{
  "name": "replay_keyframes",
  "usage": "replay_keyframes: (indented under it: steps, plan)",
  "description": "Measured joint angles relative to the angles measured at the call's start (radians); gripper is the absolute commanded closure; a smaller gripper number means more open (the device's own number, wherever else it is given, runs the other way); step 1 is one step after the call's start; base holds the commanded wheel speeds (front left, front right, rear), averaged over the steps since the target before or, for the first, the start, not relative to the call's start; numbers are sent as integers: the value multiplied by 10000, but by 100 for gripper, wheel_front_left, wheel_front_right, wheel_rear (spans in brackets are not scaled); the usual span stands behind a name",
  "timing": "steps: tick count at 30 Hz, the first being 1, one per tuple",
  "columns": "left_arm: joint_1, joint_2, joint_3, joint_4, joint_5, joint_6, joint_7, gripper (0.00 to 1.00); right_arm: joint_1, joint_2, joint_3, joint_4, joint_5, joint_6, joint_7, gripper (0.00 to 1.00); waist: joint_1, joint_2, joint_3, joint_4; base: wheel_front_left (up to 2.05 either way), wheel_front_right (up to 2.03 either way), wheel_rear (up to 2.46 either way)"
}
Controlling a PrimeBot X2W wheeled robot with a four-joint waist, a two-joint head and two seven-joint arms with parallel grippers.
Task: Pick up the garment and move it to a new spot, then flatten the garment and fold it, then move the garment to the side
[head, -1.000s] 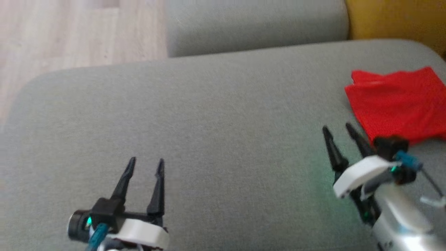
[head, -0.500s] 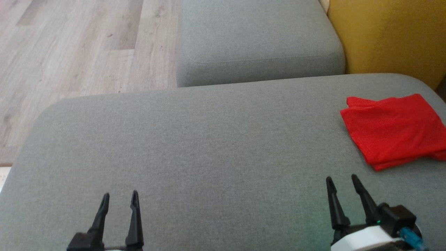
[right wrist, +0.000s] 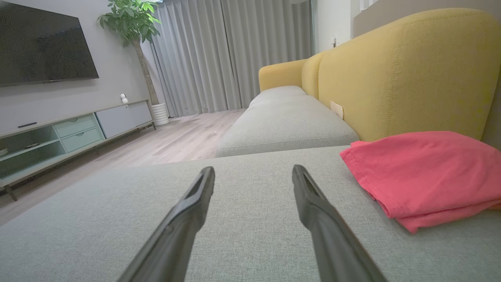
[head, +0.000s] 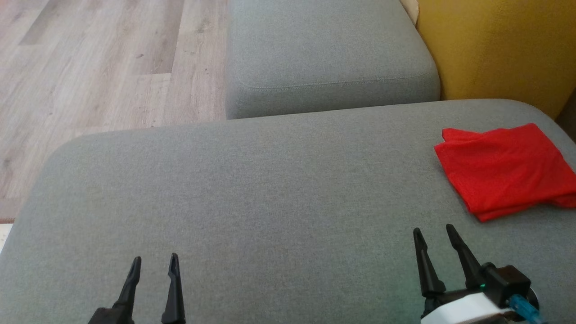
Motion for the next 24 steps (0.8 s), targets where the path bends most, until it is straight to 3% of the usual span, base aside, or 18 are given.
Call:
replay_keyframes:
  steps: [2, 3, 7, 24]
  plan:
    - [0, 0, 2, 2, 8, 4, 0, 0, 0, 0, 15, 0, -67, 0, 0, 0, 0, 0, 6, 2, 0, 0, 0]
    - [-2, 0, -12, 69, 31, 8, 4, 100, 2, 2, 15, 63, -65, 0, 2, 100, 0, 0, 7, 2, 0, 0, 0]
    - [227, -6, -58, 692, -21, 8, 77, 100, 312, 2, 21, 665, -21, 0, 35, 100, 0, 0, 22, 2, 0, 0, 0]
    - [-94, 13, -4, 1007, -2155, -263, 426, 100, 361, 0, -157, 700, 1992, 0, 437, 100, 0, 0, 242, 13, 0, 0, 0]
